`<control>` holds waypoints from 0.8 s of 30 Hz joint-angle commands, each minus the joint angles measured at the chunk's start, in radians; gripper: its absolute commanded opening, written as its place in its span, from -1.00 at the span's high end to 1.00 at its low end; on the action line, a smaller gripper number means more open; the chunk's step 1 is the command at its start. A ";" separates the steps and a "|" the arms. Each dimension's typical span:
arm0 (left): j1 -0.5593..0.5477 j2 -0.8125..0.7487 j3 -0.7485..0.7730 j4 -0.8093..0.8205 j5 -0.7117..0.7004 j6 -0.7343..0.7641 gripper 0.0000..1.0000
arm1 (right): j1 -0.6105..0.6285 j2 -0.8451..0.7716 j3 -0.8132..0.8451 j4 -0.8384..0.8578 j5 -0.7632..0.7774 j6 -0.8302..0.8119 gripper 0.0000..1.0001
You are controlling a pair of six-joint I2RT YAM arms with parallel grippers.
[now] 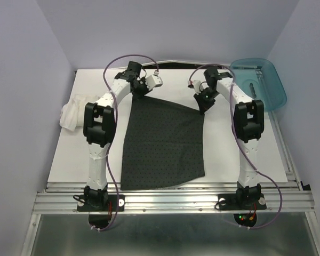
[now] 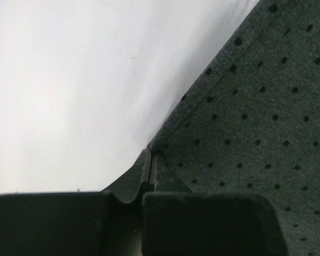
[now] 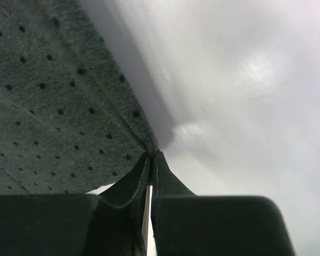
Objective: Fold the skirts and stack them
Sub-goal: Fold the skirt
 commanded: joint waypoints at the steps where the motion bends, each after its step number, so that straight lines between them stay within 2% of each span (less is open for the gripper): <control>1: 0.060 -0.126 0.094 0.071 -0.014 -0.074 1.00 | -0.043 -0.124 0.118 0.076 0.050 0.032 0.99; 9: 0.063 -0.239 0.122 0.132 -0.067 -0.089 1.00 | -0.044 -0.256 0.154 0.126 0.097 0.047 0.99; 16: 0.070 -0.458 0.103 0.419 -0.178 -0.276 1.00 | -0.044 -0.362 0.344 0.305 0.251 0.135 0.99; 21: 0.059 -0.574 0.080 0.478 -0.173 -0.335 1.00 | -0.044 -0.522 0.248 0.425 0.246 0.161 0.99; 24: 0.057 -0.712 -0.037 0.499 -0.091 -0.367 1.00 | -0.044 -0.650 0.136 0.436 0.202 0.164 0.99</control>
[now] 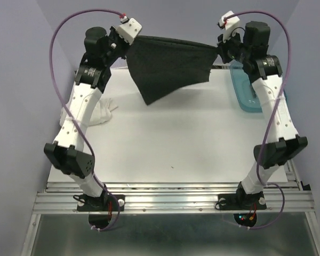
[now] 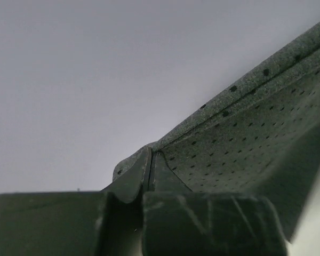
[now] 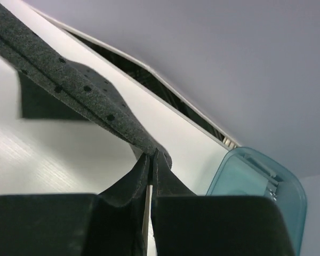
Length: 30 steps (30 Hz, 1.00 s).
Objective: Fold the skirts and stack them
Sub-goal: Fold the skirt
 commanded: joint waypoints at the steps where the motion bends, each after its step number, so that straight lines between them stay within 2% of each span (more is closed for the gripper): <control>1: 0.017 -0.220 -0.161 0.127 0.002 -0.059 1.00 | -0.023 -0.201 -0.117 0.079 0.021 0.015 0.99; 4: -0.029 -0.437 -0.326 0.158 0.002 -0.041 1.00 | -0.023 -0.308 -0.191 0.028 -0.048 0.023 0.99; 7: -0.047 -0.551 -0.433 0.152 0.001 -0.033 1.00 | -0.023 -0.425 -0.282 0.005 -0.112 0.020 0.99; 10: -0.053 -0.683 -0.453 0.095 0.016 -0.031 1.00 | -0.023 -0.489 -0.279 -0.044 -0.169 0.041 0.99; 13: -0.056 -0.716 -0.401 0.031 0.001 -0.054 1.00 | -0.023 -0.497 -0.221 -0.092 -0.192 0.067 0.99; 18: -0.056 -0.659 -0.300 -0.078 0.011 -0.061 1.00 | -0.023 -0.468 -0.187 -0.107 -0.208 0.060 0.99; 22: -0.056 -0.598 -0.344 -0.086 0.013 -0.050 1.00 | -0.023 -0.439 -0.265 -0.094 -0.238 0.043 0.99; 27: -0.058 -0.494 -0.456 -0.069 0.056 -0.039 1.00 | -0.023 -0.433 -0.574 0.024 -0.247 0.041 0.99; 30: -0.058 -0.342 -0.517 -0.039 0.053 -0.030 1.00 | -0.023 -0.356 -0.718 0.147 -0.221 0.041 0.99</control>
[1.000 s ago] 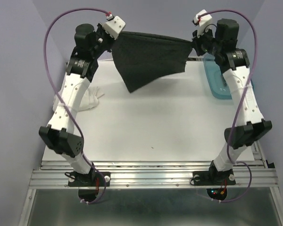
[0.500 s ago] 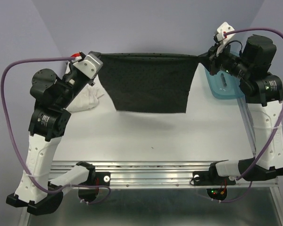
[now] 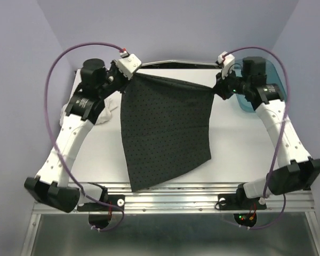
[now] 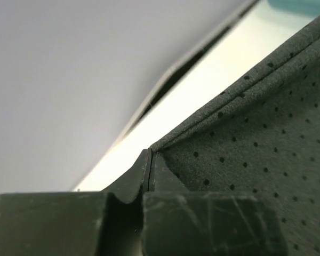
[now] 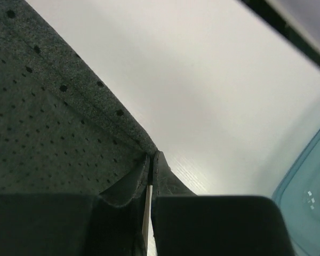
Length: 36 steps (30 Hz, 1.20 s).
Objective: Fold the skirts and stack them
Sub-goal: Fold the skirt
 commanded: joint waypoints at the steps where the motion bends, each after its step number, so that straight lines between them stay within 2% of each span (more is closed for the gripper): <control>1: 0.010 0.165 -0.060 0.070 -0.032 0.024 1.00 | -0.013 0.102 -0.158 0.182 0.057 -0.013 0.99; 6: 0.011 0.395 -0.031 0.176 -0.147 0.043 1.00 | -0.013 0.301 -0.152 0.313 0.137 -0.010 0.99; 10: 0.025 0.579 0.140 0.181 -0.169 0.020 1.00 | -0.013 0.441 -0.026 0.325 0.182 -0.013 0.99; 14: 0.028 0.662 0.271 0.162 -0.184 0.032 1.00 | -0.013 0.505 0.061 0.321 0.199 -0.027 0.99; 18: 0.028 0.661 0.324 0.103 -0.175 0.050 1.00 | -0.013 0.501 0.086 0.315 0.206 -0.054 0.99; 21: 0.028 0.584 0.239 0.104 -0.174 0.070 1.00 | -0.013 0.459 0.071 0.290 0.186 -0.068 0.99; 26: 0.026 0.380 0.008 0.092 -0.131 0.096 1.00 | -0.013 0.315 -0.086 0.275 0.124 -0.109 0.99; 33: -0.007 0.144 -0.271 -0.054 -0.017 0.130 1.00 | -0.013 0.180 -0.305 0.238 0.058 -0.172 0.99; 36: -0.058 0.067 -0.389 -0.100 -0.014 0.135 1.00 | -0.004 0.159 -0.407 0.230 0.035 -0.171 0.99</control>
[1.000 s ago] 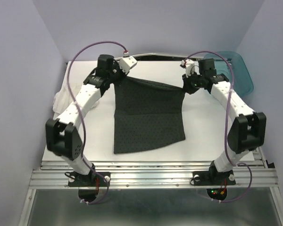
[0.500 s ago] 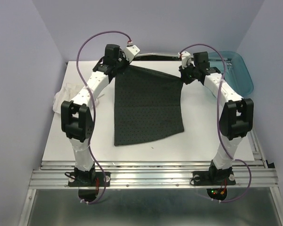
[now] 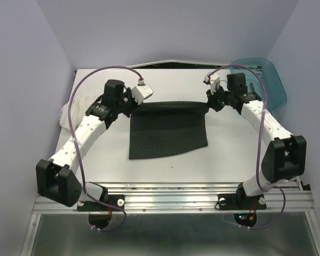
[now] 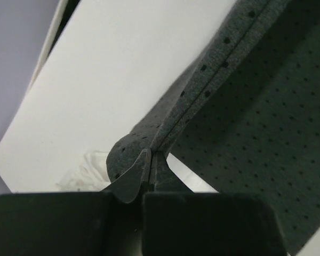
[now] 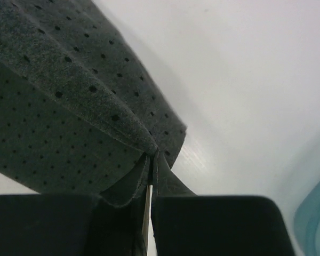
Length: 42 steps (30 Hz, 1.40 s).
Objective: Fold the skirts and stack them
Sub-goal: Fold the skirt
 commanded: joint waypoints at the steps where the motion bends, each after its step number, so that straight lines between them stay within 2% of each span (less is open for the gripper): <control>1: -0.050 -0.099 -0.154 -0.091 0.029 0.029 1.00 | 0.014 -0.034 -0.134 -0.018 -0.036 -0.031 0.99; 5: -0.108 -0.117 -0.277 -0.083 0.000 0.008 1.00 | 0.040 -0.043 -0.269 0.024 -0.022 -0.015 0.99; 11: -0.122 -0.074 -0.353 -0.060 -0.030 -0.014 1.00 | 0.049 -0.040 -0.288 0.032 -0.015 0.008 0.99; 19: -0.122 -0.030 -0.281 -0.080 -0.040 -0.040 1.00 | 0.049 -0.022 -0.203 -0.023 0.002 0.011 0.99; 22: -0.121 -0.051 -0.230 -0.134 -0.041 -0.037 1.00 | 0.049 -0.034 -0.147 -0.078 -0.004 0.009 0.99; 27: -0.124 -0.125 -0.173 -0.236 -0.035 -0.029 1.00 | 0.059 -0.112 -0.151 -0.130 -0.015 0.002 0.99; 31: -0.144 -0.160 -0.185 -0.293 -0.025 -0.019 1.00 | 0.082 -0.138 -0.202 -0.144 -0.018 -0.003 0.99; 37: -0.176 -0.185 -0.291 -0.332 0.014 0.003 1.00 | 0.131 -0.145 -0.361 -0.069 0.019 -0.011 0.99; 42: -0.196 -0.139 -0.379 -0.277 0.012 0.001 0.97 | 0.140 -0.096 -0.418 -0.035 0.057 -0.037 0.99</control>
